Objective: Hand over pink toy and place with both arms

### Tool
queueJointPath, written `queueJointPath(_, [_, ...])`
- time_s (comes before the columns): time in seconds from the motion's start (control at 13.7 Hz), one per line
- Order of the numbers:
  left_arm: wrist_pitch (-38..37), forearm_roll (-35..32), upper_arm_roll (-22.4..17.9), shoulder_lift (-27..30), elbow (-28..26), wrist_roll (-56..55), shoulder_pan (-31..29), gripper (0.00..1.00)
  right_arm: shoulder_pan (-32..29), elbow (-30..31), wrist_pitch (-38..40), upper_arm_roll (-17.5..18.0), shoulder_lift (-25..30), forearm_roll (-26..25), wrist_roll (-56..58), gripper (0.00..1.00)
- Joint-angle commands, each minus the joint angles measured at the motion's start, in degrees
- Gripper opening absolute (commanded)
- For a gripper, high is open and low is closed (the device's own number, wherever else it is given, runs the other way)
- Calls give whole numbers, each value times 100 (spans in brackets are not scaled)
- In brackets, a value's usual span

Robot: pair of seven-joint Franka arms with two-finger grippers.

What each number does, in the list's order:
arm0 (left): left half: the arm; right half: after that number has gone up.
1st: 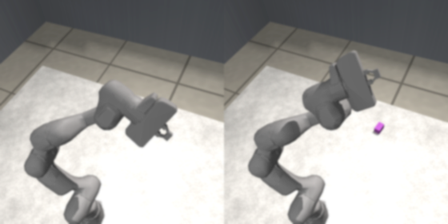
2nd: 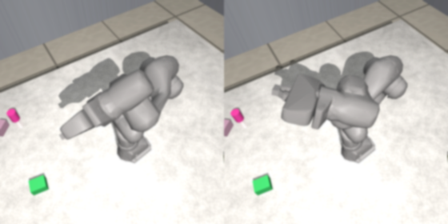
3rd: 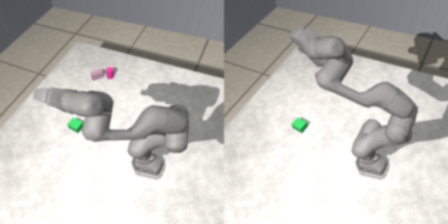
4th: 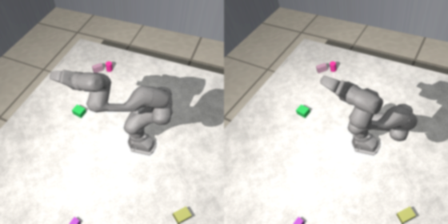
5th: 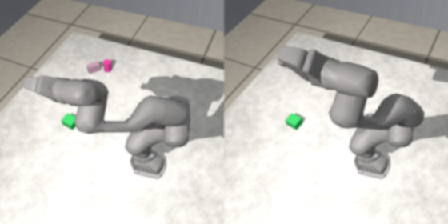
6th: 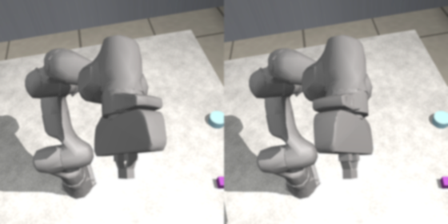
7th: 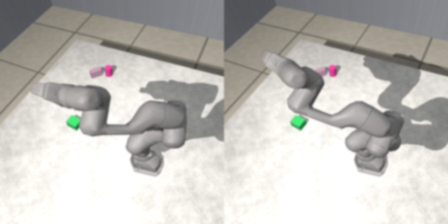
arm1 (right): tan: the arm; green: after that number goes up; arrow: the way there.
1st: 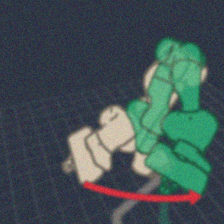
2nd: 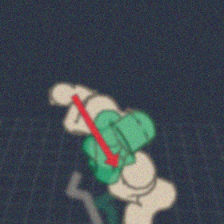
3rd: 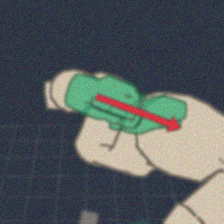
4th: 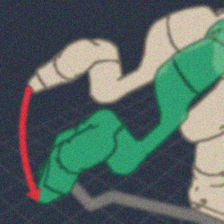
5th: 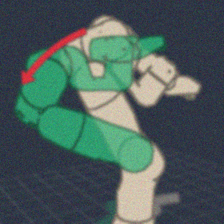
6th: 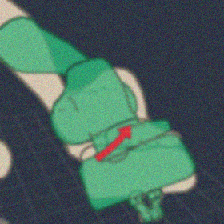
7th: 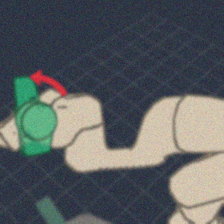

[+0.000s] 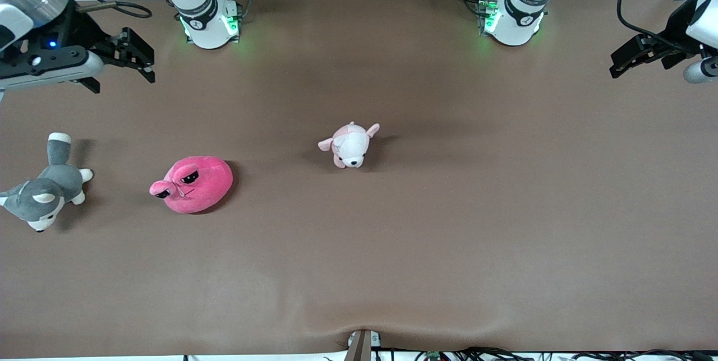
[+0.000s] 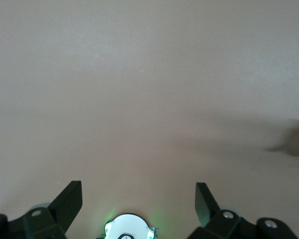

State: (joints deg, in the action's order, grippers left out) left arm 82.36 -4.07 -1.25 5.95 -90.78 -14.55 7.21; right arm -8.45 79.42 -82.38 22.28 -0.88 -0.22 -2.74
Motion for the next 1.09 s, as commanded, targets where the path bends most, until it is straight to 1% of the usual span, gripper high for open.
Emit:
queueJointPath(0.0, [-168,-14,-24,-199,289,-31,52,100,228,-155,-15,-432,-105,-240,98,100])
queueJointPath(0.07, [-168,-23,-24,-208,298,-31,52,100,282,-233,-6,-740,-140,-293,167,100])
queueJointPath(0.22, [-168,-24,-33,-226,315,-31,35,100,344,-243,-294,-1486,-236,-198,1076,100])
queueJointPath(0.29, [-168,-24,-33,-226,315,-22,34,100,336,-243,-313,-1707,-237,-171,1543,100])
queueJointPath(0.36, [-168,-24,-24,-226,315,-30,43,100,318,-234,-296,-1831,-228,-101,1644,100])
queueJointPath(0.51, [-168,-24,-33,-234,315,-22,43,100,274,-199,-305,-1850,-245,-31,1636,100])
queueJointPath(1.02, [-168,-15,-33,-234,350,-22,8,100,283,-199,-349,-1850,-333,-109,1645,100])
